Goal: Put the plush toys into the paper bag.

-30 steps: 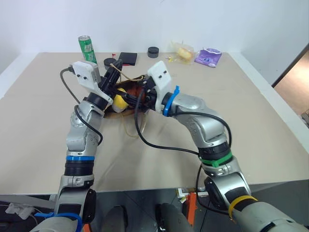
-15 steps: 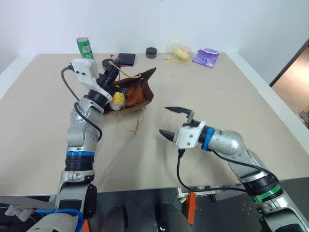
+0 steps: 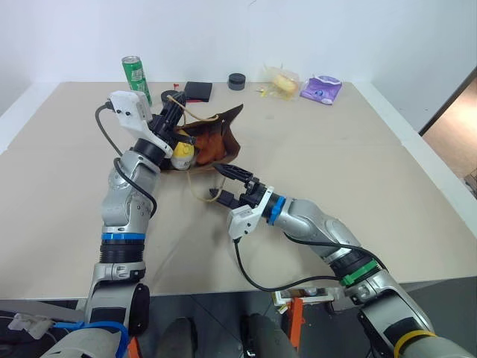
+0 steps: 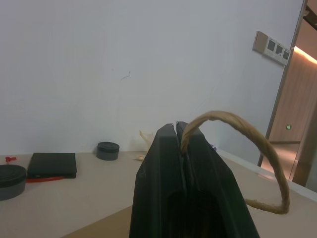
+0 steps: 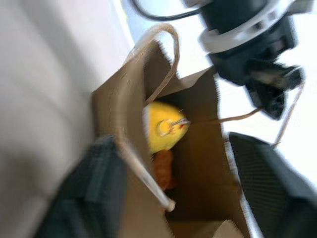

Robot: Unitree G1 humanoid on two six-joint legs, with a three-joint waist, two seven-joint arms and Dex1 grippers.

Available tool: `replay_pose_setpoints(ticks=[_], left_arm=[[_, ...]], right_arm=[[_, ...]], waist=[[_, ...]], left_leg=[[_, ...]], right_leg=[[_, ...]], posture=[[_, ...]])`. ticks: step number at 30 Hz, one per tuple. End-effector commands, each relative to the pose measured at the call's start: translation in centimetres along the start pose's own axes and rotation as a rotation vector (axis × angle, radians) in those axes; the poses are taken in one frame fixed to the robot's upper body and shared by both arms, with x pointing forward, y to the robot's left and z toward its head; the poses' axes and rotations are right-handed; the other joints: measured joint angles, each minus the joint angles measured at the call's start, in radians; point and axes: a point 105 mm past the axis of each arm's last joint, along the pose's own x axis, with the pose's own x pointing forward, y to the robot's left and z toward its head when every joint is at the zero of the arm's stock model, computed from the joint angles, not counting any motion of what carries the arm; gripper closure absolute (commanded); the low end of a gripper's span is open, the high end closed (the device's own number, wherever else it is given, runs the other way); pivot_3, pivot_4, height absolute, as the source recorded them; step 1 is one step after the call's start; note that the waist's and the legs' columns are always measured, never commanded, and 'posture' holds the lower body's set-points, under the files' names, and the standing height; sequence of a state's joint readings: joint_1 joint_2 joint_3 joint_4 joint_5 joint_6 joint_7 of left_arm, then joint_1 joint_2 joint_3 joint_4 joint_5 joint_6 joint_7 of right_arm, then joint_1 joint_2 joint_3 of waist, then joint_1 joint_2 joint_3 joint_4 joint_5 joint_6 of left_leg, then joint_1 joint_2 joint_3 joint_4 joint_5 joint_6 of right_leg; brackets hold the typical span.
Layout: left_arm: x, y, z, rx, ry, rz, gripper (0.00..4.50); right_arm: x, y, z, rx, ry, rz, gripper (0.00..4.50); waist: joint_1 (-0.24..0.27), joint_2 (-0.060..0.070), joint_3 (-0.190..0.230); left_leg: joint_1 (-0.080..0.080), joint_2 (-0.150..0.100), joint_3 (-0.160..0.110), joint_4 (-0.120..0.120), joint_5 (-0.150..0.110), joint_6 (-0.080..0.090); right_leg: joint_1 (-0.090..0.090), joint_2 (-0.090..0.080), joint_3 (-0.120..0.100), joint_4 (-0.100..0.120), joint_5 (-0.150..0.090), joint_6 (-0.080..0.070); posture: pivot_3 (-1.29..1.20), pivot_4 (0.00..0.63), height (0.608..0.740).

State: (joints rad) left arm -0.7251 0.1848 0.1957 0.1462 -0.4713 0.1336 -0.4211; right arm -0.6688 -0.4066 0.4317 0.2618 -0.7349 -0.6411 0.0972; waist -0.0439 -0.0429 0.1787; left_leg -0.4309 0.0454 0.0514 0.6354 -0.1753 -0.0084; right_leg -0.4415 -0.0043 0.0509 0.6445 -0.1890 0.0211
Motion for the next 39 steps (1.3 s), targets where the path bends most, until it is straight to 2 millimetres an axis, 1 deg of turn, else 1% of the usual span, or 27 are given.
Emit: replay_pose_setpoints(ticks=[1,2,3,5,6,9,11,17,20,21,22,23,24,25,28,29,30,31,32,36,37,39], left_arm=[[0.6,-0.2,1.9,0.022,-0.054,-0.013,4.5],[0.6,-0.2,1.9,0.02,-0.054,-0.011,4.5],[0.6,-0.2,2.0,0.019,-0.055,-0.01,4.5],[0.6,-0.1,2.2,0.016,-0.059,-0.008,4.5],[0.6,-0.1,2.3,0.015,-0.06,-0.007,4.5],[0.6,0.0,2.5,-0.007,-0.063,0.001,4.5],[0.6,-0.1,2.2,-0.009,-0.055,-0.001,4.5],[0.3,-0.7,1.4,-0.019,-0.024,-0.03,4.5],[-0.1,-1.8,0.6,-0.07,0.027,-0.097,4.5],[-0.2,-2.1,0.4,-0.087,0.042,-0.116,4.5],[-0.3,-2.3,0.3,-0.103,0.055,-0.128,4.5],[-0.3,-2.5,0.2,-0.115,0.065,-0.133,4.23],[-0.4,-2.6,0.1,-0.127,0.077,-0.137,3.91],[-0.5,-2.6,0.0,-0.14,0.087,-0.139,3.54],[-0.7,-2.3,0.1,-0.156,0.109,-0.137,2.09],[-0.8,-2.1,0.3,-0.158,0.112,-0.136,1.49],[-0.9,-1.8,0.4,-0.155,0.119,-0.134,1.0],[-1.0,-1.5,0.6,-0.155,0.127,-0.138,0.46],[-1.1,-1.2,0.9,-0.151,0.131,-0.141,0.07],[-1.6,-0.5,1.6,-0.177,0.176,-0.175,0.07],[-1.8,-0.5,1.7,-0.186,0.191,-0.186,0.07],[-2.6,-0.9,1.7,-0.251,0.244,-0.25,0.07]], right_arm=[[-0.1,-3.5,-0.1,-0.033,-0.013,-0.124,2.77],[-0.3,-4.2,-0.1,-0.04,-0.013,-0.145,3.28],[-0.4,-5.0,-0.1,-0.048,-0.013,-0.162,3.68],[-0.8,-6.8,0.0,-0.071,-0.014,-0.194,4.39],[-0.9,-7.5,0.0,-0.077,-0.014,-0.207,4.45],[-1.3,-10.0,0.2,-0.101,-0.013,-0.249,4.45],[-1.3,-10.6,0.3,-0.106,-0.008,-0.255,4.45],[-1.2,-8.7,0.1,-0.033,0.012,-0.19,4.45],[-1.3,-7.7,-0.3,0.048,0.034,-0.141,4.45],[-1.4,-7.5,-0.4,0.069,0.04,-0.127,4.14],[-1.5,-7.4,-0.5,0.088,0.049,-0.114,4.14],[-1.7,-7.4,-0.5,0.095,0.051,-0.107,3.7],[-1.9,-7.6,-0.6,0.108,0.059,-0.105,3.36],[-2.1,-7.8,-0.8,0.127,0.065,-0.11,2.89],[-2.9,-8.8,-1.2,0.186,0.085,-0.137,1.42],[-3.1,-9.0,-1.3,0.214,0.091,-0.147,0.8],[-3.4,-9.1,-1.4,0.227,0.094,-0.149,0.3],[-3.7,-9.2,-1.4,0.255,0.1,-0.151,0.0],[-4.0,-9.2,-1.6,0.305,0.11,-0.156,0.0],[-4.9,-9.1,-1.8,0.557,0.125,-0.219,0.0],[-5.0,-8.9,-1.8,0.621,0.129,-0.225,0.0],[-5.3,-7.8,-1.9,0.81,0.152,-0.218,0.0]], waist=[[0.0,0.0,0.0],[0.0,0.0,0.0],[0.0,0.0,0.0],[0.0,0.0,0.0],[0.0,0.0,0.0],[0.0,0.0,0.0],[-0.001,0.0,0.0],[0.0,0.0,0.0],[0.0,0.0,0.0],[-0.001,0.0,0.0],[0.0,0.0,0.0],[-0.001,0.0,0.0],[-0.001,0.0,0.0],[-0.001,0.0,0.0],[-0.001,0.0,0.0],[-0.001,0.0,0.0],[-0.001,0.0,0.0],[-0.001,0.0,0.0],[-0.001,0.0,0.0],[-0.001,0.0,0.0],[-0.001,0.0,0.0],[-0.001,0.0,0.0]], left_leg=[[0.0,0.0,0.0,0.0,0.0,0.0],[0.0,0.0,0.0,0.0,0.0,0.0],[0.0,0.0,0.0,0.0,0.0,0.0],[0.0,0.0,0.0,0.0,0.0,0.0],[0.0,0.0,0.0,0.0,0.0,0.0],[0.0,0.0,0.0,0.0,0.0,0.0],[0.0,0.001,0.0,0.0,0.0,0.0],[0.001,0.001,0.0,0.0,0.0,0.0],[0.0,0.0,0.0,0.0,0.0,0.0],[0.0,0.0,0.0,0.0,0.0,0.0],[0.0,0.0,0.0,0.0,0.0,0.0],[0.0,0.001,0.0,0.0,0.0,0.0],[0.001,0.001,0.0,0.0,0.0,0.0],[0.001,0.001,0.0,0.0,0.0,0.0],[0.001,0.001,0.0,0.0,0.0,0.0],[0.001,0.001,-0.001,0.0,0.0,0.0],[0.001,0.001,0.0,0.0,0.0,0.0],[0.001,0.001,-0.001,0.0,0.0,0.0],[0.001,0.001,-0.001,0.0,0.0,0.0],[0.001,0.002,-0.001,0.0,0.0,0.0],[0.001,0.002,-0.001,0.0,0.0,0.0],[0.001,0.002,-0.001,0.0,0.0,0.0]], right_leg=[[0.0,0.0,0.0,0.0,0.0,0.0],[0.0,0.0,0.0,0.0,0.0,0.0],[0.0,0.0,0.0,0.0,0.0,0.0],[0.0,0.0,0.0,0.0,0.0,0.0],[0.0,0.0,0.0,0.0,0.0,0.0],[0.0,0.0,0.0,0.0,0.0,0.0],[0.0,0.001,0.0,0.0,0.0,0.0],[0.0,0.001,-0.001,0.0,0.0,0.0],[0.0,0.0,0.0,0.0,0.0,0.0],[0.0,0.001,0.0,0.0,0.0,0.0],[0.0,0.001,0.0,0.0,0.0,0.0],[0.0,0.001,0.0,0.0,0.0,0.0],[0.0,0.001,0.0,0.0,0.0,0.0],[0.0,0.001,0.0,0.0,0.0,0.0],[0.0,0.001,0.0,0.001,0.0,0.0],[0.0,0.001,0.0,0.001,0.0,0.0],[0.0,0.001,0.0,0.001,0.0,0.0],[0.0,0.001,-0.001,0.001,0.0,0.0],[0.0,0.001,-0.001,0.001,0.0,0.0],[0.0,0.001,-0.001,0.001,0.0,-0.001],[0.0,0.001,-0.001,0.001,0.0,-0.001],[0.0,0.001,-0.001,0.001,0.0,-0.001]], posture=[[0.0,0.15,0.74],[0.0,0.15,0.74],[0.0,0.15,0.74],[0.0,0.15,0.74],[0.0,0.15,0.74],[0.0,0.15,0.74],[0.0,0.15,0.74],[0.0,0.15,0.74],[0.0,0.15,0.74],[0.0,0.15,0.74],[0.0,0.15,0.74],[0.0,0.15,0.74],[0.0,0.15,0.74],[0.0,0.15,0.74],[0.0,0.15,0.74],[0.0,0.15,0.74],[0.0,0.15,0.74],[0.0,0.15,0.74],[0.0,0.15,0.74],[0.0,0.15,0.74],[0.0,0.15,0.74],[0.0,0.15,0.74]])
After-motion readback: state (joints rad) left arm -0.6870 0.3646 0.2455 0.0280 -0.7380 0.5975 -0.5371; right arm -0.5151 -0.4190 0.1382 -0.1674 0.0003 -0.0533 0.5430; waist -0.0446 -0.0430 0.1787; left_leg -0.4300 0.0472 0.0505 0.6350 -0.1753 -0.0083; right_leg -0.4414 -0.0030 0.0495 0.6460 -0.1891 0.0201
